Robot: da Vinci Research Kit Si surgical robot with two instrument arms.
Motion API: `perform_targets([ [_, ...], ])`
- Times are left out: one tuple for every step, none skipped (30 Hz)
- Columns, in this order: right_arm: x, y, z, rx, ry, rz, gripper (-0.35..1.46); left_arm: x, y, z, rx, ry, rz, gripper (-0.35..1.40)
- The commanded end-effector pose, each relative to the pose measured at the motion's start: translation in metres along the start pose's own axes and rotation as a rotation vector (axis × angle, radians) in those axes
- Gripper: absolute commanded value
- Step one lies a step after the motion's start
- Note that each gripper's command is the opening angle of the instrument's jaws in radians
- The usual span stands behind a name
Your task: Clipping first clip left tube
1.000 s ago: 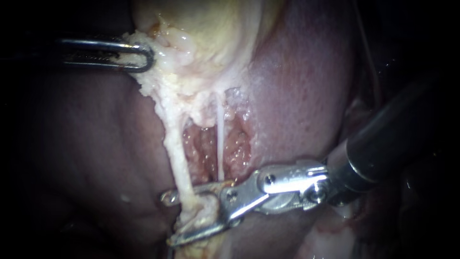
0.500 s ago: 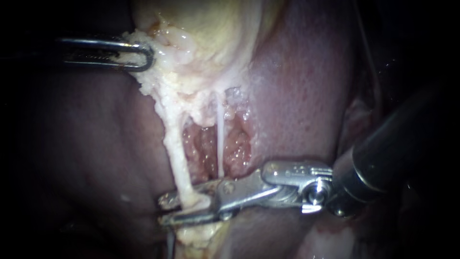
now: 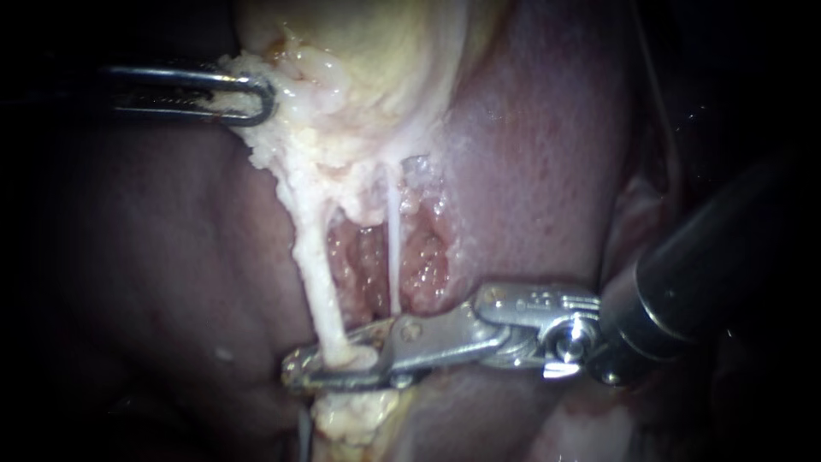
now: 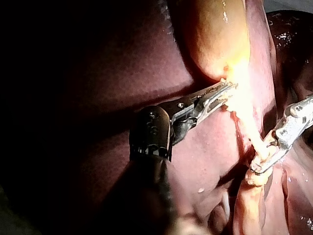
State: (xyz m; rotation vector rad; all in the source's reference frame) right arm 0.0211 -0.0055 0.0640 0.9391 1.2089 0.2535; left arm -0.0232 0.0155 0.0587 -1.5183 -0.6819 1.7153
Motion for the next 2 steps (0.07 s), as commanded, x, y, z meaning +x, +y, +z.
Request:
perform_targets([
  [-0.0001, 0.0000, 0.0000, 0.000, 0.000, 0.000, -0.35, 0.0000, -0.0001, 0.0000, 0.000, 0.000, 0.000, -0.35],
  [-0.0001, 0.0001, 0.0000, -0.001, 0.000, 0.000, -0.35, 0.0000, -0.0001, 0.0000, 0.000, 0.000, 0.000, -0.35],
])
